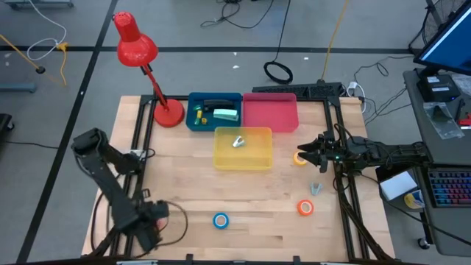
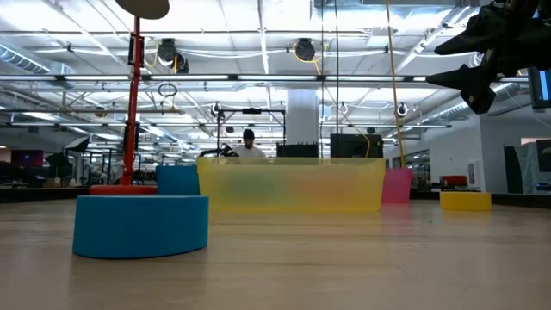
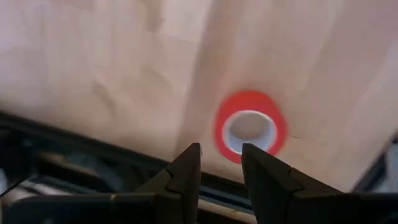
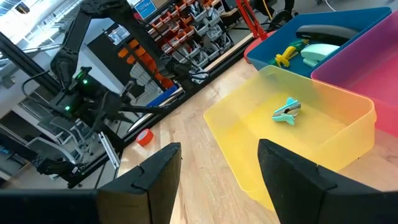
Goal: Pick and place Stapler, Stapler remover, tape
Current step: Put the red tape into the pink bin
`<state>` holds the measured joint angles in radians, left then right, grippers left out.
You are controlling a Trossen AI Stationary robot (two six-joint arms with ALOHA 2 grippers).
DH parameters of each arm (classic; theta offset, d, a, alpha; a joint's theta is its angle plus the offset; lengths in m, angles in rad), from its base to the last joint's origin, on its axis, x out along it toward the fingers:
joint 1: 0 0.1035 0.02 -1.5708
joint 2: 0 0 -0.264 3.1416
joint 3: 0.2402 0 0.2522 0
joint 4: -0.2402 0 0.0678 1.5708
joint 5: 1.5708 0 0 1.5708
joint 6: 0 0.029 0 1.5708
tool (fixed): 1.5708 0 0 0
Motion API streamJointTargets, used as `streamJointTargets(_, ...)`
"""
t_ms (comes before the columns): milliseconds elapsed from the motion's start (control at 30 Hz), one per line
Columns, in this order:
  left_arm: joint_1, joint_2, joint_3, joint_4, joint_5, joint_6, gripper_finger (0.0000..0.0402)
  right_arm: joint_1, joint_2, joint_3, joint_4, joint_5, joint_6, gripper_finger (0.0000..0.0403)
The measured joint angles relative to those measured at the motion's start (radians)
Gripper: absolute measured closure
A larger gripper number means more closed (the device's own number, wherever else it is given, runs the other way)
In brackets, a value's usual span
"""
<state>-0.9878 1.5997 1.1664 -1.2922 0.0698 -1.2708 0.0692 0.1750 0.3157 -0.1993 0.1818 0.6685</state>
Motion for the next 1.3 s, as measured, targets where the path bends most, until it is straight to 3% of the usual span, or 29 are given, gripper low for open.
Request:
streamJointTargets(300,-0.124,0.0,0.0,0.03,-0.075,-0.074,0.0282,0.0,0.0,0.0,0.004,0.0,0.0,0.0195)
streamJointTargets(600,-0.121,0.001,-0.133,0.245,-0.063,-0.075,0.0282,0.0,0.0,0.0,0.008,0.0,0.001,0.0195)
streamJointTargets(900,-0.118,-0.001,-0.276,0.285,-0.054,-0.137,0.0282,0.0,0.0,-0.001,0.008,0.0,0.027,0.0195)
streamJointTargets(1133,-0.119,-0.005,-0.366,0.562,-0.023,-0.126,0.0282,0.0,0.0,-0.001,0.033,0.0,0.027,0.0195)
streamJointTargets(1300,-0.113,-0.005,-0.394,0.606,-0.026,-0.154,0.0285,0.0,0.0,-0.001,0.063,0.0,0.024,0.0195)
